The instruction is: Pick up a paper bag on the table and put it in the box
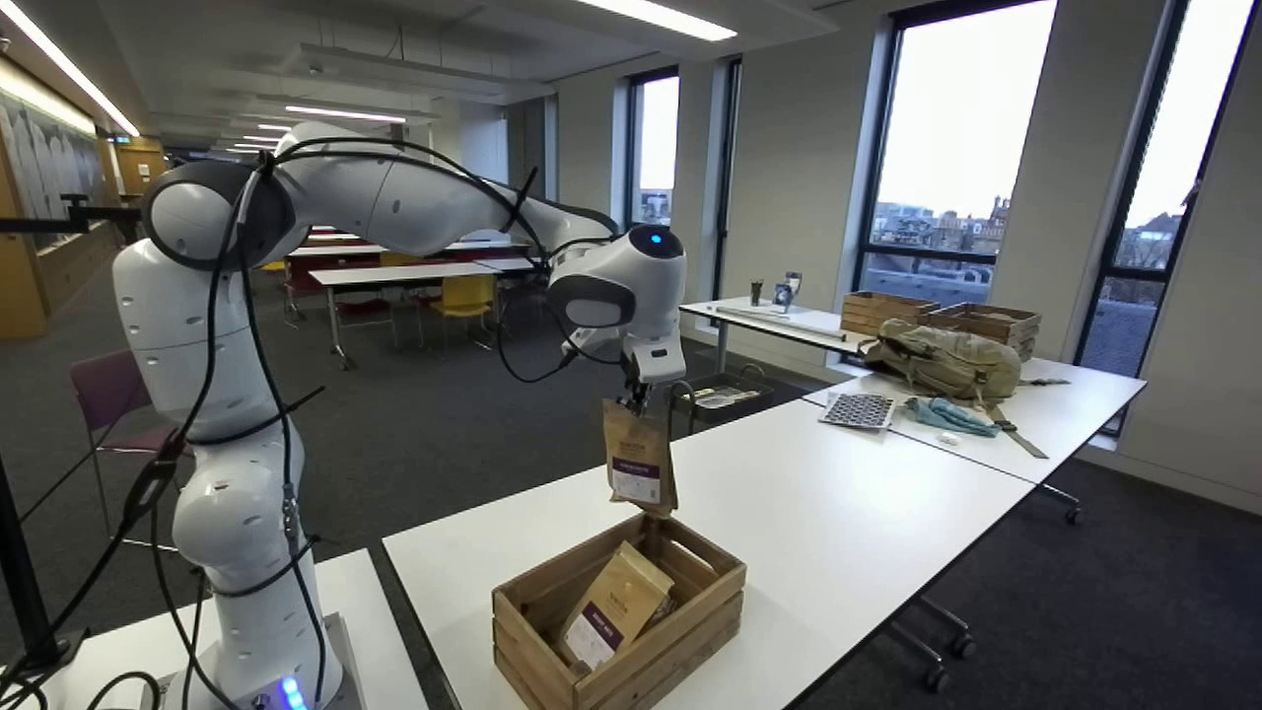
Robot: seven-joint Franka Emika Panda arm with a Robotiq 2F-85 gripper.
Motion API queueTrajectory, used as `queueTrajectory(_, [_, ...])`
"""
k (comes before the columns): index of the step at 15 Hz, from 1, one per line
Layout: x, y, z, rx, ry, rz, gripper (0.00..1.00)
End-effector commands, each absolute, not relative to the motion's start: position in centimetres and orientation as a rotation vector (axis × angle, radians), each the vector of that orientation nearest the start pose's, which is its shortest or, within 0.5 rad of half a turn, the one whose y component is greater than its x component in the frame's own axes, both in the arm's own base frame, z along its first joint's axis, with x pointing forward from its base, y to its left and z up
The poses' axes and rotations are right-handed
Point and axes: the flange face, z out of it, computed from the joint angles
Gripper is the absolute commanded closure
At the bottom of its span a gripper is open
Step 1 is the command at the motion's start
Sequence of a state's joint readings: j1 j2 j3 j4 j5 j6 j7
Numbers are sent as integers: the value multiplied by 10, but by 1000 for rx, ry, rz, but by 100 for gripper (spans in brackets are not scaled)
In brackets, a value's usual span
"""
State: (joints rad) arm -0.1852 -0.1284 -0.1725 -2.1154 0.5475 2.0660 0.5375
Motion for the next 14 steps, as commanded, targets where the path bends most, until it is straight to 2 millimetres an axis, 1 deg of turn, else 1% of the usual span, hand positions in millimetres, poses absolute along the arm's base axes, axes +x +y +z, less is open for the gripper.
queueTrajectory(1, [502,-175,478,-2265,1441,-91,100])
queueTrajectory(4, [499,-190,471,-2305,1478,-108,100])
queueTrajectory(6, [497,-201,469,-2323,1496,-113,100])
queueTrajectory(8, [496,-207,469,-2331,1503,-114,100])
queueTrajectory(11, [499,-209,466,-2334,1501,-109,100])
queueTrajectory(14, [507,-204,459,-2336,1462,-95,100])
